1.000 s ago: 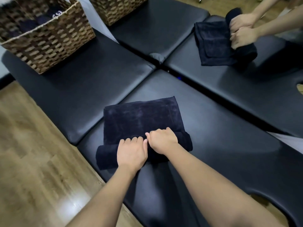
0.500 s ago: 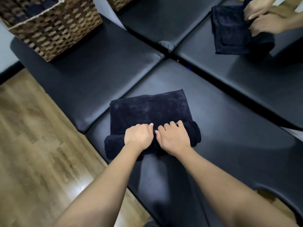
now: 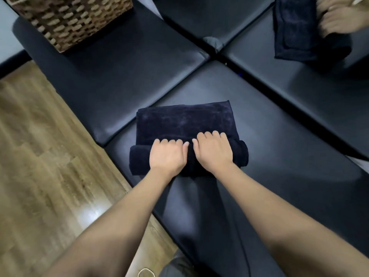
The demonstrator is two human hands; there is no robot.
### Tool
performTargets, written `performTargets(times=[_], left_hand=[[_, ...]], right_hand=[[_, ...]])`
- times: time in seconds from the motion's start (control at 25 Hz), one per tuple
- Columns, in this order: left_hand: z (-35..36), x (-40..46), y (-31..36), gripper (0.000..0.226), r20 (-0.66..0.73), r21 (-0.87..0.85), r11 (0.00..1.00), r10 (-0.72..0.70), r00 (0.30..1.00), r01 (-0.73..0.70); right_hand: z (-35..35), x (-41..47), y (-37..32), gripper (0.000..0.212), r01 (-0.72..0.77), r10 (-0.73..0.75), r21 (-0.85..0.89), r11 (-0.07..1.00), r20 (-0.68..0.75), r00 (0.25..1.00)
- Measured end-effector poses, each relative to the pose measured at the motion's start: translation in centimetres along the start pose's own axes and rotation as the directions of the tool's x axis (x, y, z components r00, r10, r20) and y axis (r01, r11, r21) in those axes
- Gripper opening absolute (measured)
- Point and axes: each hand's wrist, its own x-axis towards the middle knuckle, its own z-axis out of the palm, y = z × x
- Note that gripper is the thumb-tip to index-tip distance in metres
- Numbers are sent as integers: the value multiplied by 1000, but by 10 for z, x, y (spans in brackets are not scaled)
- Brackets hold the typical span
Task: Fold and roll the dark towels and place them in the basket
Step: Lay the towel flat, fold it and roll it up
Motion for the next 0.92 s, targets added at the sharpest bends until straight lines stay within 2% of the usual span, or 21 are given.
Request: performTargets(times=[0.08,0.2,0.28,0.36,0.4,0.48,0.52,0.64,0.68,0.72,0.84,0.92], left_hand=[[-6,21,-3,51,111,-54,998,39,993,-33],[-6,39,-9,53,311,-199,979,12,950,53],[-6,41,-10,51,373,-252,961,-10,928,112],[-8,39,-10,51,342,-274,949,-56,938,156],[-9,34,-9,50,263,-267,949,-97,960,169],[-7,16,-1,46,9,-215,967,-141,990,140],[-1,3,3,44,-50,-189,974,-138,989,126],[18,-17,8,47,-117,-143,987,-92,989,75],[18,-10,5,47,-116,-136,988,-88,989,72],[15,-2,1,48,-113,-112,991,-80,990,67],[-5,26,-4,48,4,-46,999,-26,1000,26],[-12,48,-8,53,112,-108,994,-18,994,30]], right_hand=[[13,-25,-3,37,-4,4,1,1000,-164,986],[27,-37,-4,43,46,-47,-11,999,-186,981],[26,-25,0,41,71,-74,-26,997,-200,977],[24,-10,3,42,98,-107,-52,994,-211,972],[23,-3,5,44,113,-124,-68,991,-189,974],[14,12,7,49,136,-143,-80,988,-86,986],[8,21,7,50,148,-149,-68,987,-12,989],[-1,43,9,45,164,-169,42,986,166,972],[-1,46,9,44,138,-144,49,989,172,974],[-2,43,8,45,113,-117,40,993,123,985],[11,7,2,43,-26,30,23,999,-171,985],[22,-5,-5,42,-48,54,32,998,-222,974]])
